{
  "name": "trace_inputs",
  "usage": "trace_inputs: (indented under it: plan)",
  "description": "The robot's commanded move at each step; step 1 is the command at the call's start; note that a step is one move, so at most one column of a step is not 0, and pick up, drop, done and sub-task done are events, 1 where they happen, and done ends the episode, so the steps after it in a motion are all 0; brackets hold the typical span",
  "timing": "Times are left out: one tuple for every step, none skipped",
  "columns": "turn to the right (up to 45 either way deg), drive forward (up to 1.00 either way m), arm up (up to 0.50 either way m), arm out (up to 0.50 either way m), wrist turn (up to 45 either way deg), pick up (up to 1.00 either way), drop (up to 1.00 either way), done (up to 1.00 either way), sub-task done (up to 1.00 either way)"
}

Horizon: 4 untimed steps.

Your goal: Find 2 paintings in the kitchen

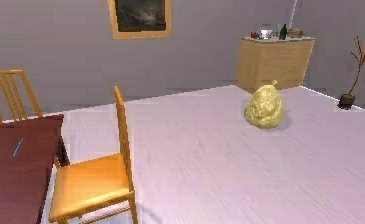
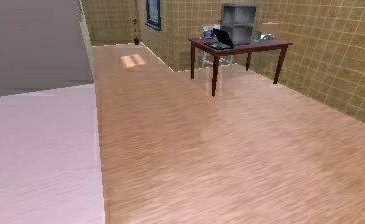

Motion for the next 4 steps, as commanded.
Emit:
trace_inputs:
  plan:
    - [0.0,0.05,0.0,0.0,0.0,0.0,0.0,0.0,0.0]
    - [21.0,0.0,0.0,0.0,0.0,0.0,0.0,0.0,0.0]
    - [0.0,0.9,0.0,0.0,0.0,0.0,0.0,0.0,0.0]
    - [27.0,0.0,0.0,0.0,0.0,0.0,0.0,0.0,0.0]
